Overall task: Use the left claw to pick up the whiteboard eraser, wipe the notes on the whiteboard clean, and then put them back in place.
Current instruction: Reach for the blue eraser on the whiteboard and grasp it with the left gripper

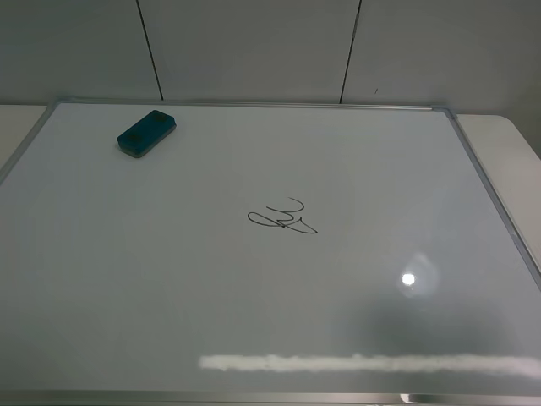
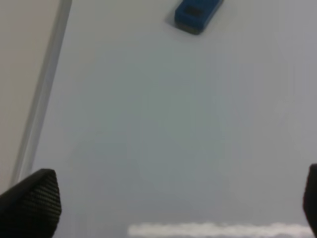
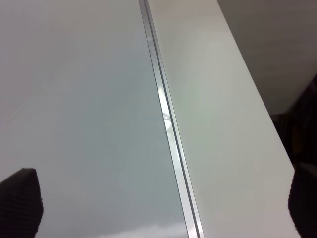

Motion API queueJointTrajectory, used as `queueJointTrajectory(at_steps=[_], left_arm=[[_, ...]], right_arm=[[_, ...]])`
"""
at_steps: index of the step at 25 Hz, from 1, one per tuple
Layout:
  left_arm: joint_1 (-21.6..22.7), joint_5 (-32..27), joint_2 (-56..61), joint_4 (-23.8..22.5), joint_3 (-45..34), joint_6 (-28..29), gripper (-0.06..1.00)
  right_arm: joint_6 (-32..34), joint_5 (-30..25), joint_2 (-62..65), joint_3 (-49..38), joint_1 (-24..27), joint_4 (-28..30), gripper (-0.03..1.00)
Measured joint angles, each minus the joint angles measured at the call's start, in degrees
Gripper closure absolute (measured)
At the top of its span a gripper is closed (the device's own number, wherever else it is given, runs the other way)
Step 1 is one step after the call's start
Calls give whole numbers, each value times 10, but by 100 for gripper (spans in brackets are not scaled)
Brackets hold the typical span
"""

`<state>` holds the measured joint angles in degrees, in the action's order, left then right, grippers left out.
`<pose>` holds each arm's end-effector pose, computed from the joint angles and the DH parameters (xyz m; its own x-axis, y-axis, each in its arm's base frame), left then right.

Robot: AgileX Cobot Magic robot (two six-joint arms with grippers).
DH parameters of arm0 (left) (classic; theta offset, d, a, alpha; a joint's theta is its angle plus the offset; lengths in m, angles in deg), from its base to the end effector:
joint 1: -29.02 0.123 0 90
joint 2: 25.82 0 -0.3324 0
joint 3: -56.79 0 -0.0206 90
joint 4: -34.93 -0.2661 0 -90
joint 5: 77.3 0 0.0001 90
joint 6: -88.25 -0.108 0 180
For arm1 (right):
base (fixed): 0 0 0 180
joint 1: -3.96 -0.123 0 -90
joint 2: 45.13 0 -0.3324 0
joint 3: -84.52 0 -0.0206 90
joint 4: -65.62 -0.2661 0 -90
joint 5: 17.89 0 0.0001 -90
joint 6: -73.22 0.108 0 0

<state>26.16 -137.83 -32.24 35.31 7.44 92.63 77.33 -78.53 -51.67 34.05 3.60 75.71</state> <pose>-0.0251 0.0006 0.2789 -0.4455 -0.0575 -0.8934 0.0197 0.9971 -0.0739 -0.0233 -0.0166 0.2740 -0.4601 -0.0180 -0.8877 0.1225 0.9889 -0.0835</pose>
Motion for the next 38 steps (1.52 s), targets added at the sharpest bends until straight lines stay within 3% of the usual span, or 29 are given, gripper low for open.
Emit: queueJointTrajectory(at_steps=[38], left_arm=[[0,0,0,0,0,0,-4]], right_arm=[[0,0,0,0,0,0,-2]])
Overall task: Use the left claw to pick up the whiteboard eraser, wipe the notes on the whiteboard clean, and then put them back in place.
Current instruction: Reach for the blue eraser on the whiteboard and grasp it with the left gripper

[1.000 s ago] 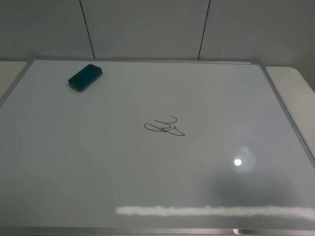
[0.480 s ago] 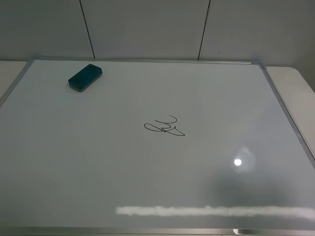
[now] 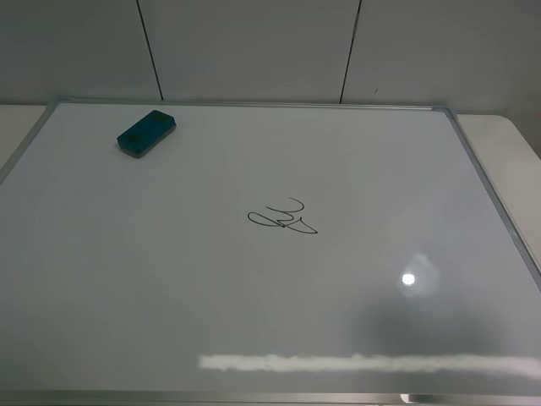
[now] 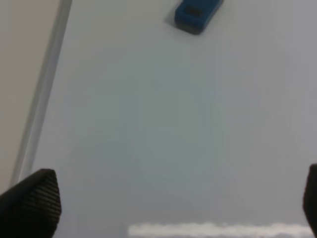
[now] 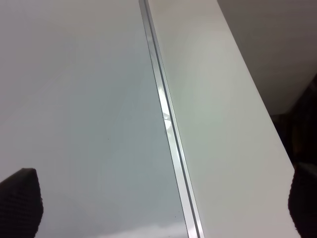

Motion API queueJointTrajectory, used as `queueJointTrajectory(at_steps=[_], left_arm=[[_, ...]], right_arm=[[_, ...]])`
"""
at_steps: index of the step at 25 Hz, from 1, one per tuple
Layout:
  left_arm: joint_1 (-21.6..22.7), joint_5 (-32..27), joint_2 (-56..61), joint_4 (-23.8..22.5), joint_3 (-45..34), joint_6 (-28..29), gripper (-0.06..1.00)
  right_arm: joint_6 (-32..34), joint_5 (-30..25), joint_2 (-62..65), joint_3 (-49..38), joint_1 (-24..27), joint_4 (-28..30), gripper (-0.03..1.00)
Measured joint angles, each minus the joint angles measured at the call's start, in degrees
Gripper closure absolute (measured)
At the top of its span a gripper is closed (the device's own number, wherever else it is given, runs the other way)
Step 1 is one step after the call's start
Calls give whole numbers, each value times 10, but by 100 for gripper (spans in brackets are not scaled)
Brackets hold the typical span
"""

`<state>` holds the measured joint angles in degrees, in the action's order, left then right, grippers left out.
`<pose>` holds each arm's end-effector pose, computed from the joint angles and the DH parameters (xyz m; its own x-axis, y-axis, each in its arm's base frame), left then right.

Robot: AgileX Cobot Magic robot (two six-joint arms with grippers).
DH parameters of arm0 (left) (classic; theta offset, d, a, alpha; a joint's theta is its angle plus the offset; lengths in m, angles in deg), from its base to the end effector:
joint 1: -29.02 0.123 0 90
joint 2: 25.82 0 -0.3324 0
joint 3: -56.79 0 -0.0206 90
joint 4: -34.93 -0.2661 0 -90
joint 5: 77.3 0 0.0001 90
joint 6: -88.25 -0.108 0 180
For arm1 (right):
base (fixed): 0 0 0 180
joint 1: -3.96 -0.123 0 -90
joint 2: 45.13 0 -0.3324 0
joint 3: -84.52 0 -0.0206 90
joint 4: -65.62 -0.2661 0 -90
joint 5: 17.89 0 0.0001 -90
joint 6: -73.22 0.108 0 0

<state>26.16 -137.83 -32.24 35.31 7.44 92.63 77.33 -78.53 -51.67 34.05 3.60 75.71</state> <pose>-0.0251 0.0006 0.2789 -0.4455 -0.0575 -0.8934 0.0197 0.9971 -0.0739 -0.0233 -0.0166 0.2740 -0.4601 -0.0180 -0.8877 0.1225 0.9889 -0.0835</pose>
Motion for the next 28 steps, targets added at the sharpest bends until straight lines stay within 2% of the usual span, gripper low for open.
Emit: queueJointTrajectory(at_steps=[28], left_arm=[[0,0,0,0,0,0,-4]], right_arm=[[0,0,0,0,0,0,-2]])
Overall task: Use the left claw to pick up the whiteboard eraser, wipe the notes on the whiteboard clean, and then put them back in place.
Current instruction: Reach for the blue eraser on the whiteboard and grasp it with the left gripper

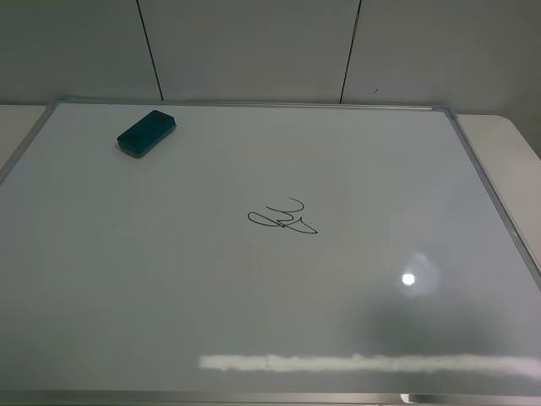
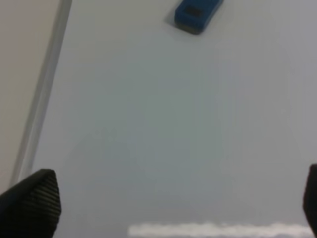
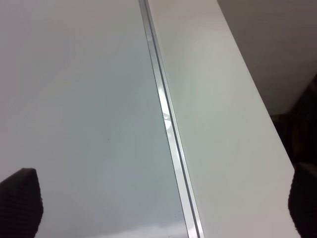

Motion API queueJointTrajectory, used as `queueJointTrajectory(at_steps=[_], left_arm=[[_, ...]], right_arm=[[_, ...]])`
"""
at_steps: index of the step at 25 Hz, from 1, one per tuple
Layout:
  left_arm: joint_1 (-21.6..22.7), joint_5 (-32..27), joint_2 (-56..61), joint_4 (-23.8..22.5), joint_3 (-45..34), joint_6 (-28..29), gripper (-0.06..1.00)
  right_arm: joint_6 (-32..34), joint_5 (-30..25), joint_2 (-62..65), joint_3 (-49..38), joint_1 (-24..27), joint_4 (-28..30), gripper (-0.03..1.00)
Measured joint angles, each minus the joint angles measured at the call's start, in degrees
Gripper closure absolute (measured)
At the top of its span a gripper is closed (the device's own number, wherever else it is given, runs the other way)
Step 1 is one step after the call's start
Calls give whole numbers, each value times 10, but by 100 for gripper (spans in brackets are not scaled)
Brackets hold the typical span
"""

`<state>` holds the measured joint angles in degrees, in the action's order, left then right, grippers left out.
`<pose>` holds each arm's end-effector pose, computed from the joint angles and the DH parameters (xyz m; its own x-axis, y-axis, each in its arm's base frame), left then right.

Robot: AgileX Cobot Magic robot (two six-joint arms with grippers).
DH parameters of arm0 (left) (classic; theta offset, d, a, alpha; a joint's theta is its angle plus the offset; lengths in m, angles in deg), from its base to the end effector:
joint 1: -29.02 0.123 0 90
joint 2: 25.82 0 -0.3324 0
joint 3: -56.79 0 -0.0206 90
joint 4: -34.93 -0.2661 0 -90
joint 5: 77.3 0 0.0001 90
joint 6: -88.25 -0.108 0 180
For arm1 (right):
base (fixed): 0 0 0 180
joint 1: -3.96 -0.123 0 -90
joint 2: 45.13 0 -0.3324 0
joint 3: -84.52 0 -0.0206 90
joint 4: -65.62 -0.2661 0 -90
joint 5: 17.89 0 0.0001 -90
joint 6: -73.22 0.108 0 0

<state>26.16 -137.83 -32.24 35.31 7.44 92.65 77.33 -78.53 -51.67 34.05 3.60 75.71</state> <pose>-0.0251 0.0006 0.2789 -0.4455 -0.0578 -0.8934 0.0195 0.9970 -0.0742 -0.0233 -0.0166 0.2740 -0.4601 -0.0180 -0.8877 0.1225 0.9889 -0.0835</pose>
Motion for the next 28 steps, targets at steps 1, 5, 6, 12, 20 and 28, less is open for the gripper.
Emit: queueJointTrajectory(at_steps=[1,5,6,12,20,28], left_arm=[[0,0,-1,0,0,0,-4],[0,1,-50,2,0,0,-4],[0,3,-74,2,2,1,-4],[0,76,-243,2,44,-2,-4],[0,132,-496,2,152,-53,-4],[-1,136,-675,2,254,-105,-4]], right_arm=[[0,0,0,0,0,0,-2],[0,0,0,0,0,0,-2],[0,0,0,0,0,0,-2],[0,0,0,0,0,0,-2],[0,0,0,0,0,0,-2],[0,0,0,0,0,0,-2]])
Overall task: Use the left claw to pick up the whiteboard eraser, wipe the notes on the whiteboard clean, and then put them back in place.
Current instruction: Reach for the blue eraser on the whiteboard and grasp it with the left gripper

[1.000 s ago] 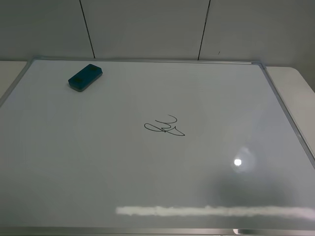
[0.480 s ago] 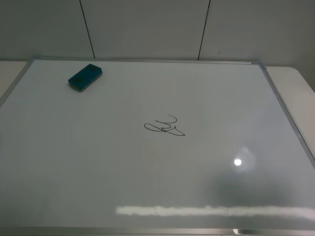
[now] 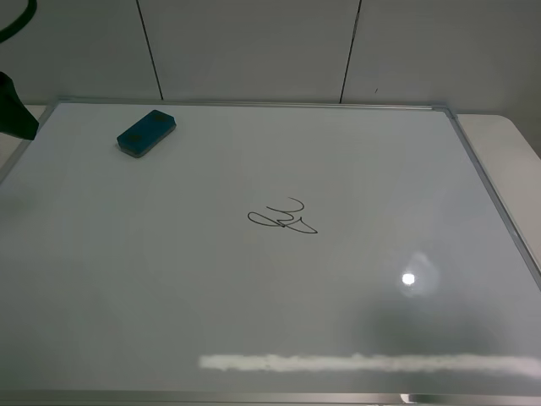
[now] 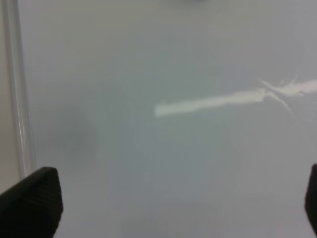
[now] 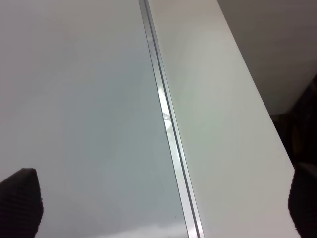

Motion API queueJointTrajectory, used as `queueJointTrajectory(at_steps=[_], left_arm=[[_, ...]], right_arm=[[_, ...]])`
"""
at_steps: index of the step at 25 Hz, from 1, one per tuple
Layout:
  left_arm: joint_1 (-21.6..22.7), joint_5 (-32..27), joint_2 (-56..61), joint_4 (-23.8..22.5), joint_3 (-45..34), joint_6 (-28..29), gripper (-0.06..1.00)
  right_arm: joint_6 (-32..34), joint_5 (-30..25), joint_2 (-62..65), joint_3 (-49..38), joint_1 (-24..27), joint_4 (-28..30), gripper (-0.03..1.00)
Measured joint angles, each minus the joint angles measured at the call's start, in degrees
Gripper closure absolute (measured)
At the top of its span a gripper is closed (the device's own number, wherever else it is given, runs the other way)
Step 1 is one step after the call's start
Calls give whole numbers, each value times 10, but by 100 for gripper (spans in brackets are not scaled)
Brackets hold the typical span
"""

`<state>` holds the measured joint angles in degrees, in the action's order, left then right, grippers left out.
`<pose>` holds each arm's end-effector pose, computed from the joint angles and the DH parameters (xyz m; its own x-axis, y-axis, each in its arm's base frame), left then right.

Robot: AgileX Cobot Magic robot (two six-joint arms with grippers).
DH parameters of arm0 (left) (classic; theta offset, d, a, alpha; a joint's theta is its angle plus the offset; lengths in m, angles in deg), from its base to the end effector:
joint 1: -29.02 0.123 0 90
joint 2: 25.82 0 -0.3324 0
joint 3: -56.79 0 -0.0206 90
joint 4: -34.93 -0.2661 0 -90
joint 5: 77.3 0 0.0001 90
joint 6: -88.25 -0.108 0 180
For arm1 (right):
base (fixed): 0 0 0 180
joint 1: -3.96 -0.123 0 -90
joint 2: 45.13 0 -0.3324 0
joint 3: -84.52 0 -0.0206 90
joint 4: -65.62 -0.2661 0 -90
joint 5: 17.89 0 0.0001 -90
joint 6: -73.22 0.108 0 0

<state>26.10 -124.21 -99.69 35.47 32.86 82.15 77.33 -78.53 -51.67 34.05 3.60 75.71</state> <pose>0.2361 -0.0128 0.3384 -0.8056 0.1411 -0.5754 0.1360 0.9893 0.0521 -0.0233 -0.0166 0.2740 -0.4601 -0.0180 -0.8877 0.1225 0.9889 -0.0835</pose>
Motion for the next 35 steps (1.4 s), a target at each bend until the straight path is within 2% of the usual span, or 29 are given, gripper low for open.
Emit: queueJointTrajectory(at_steps=[8,9,21,35], left_arm=[[-26,-6,-142,-12,94,-64,-4],[-26,-6,-142,-12,94,-64,-4],[-35,-90,-362,-14,308,-90,-4],[-35,-161,-556,-14,536,-100,-4]], right_arm=[[0,0,0,0,0,0,-2],[0,0,0,0,0,0,-2],[0,0,0,0,0,0,-2],[0,0,0,0,0,0,-2]])
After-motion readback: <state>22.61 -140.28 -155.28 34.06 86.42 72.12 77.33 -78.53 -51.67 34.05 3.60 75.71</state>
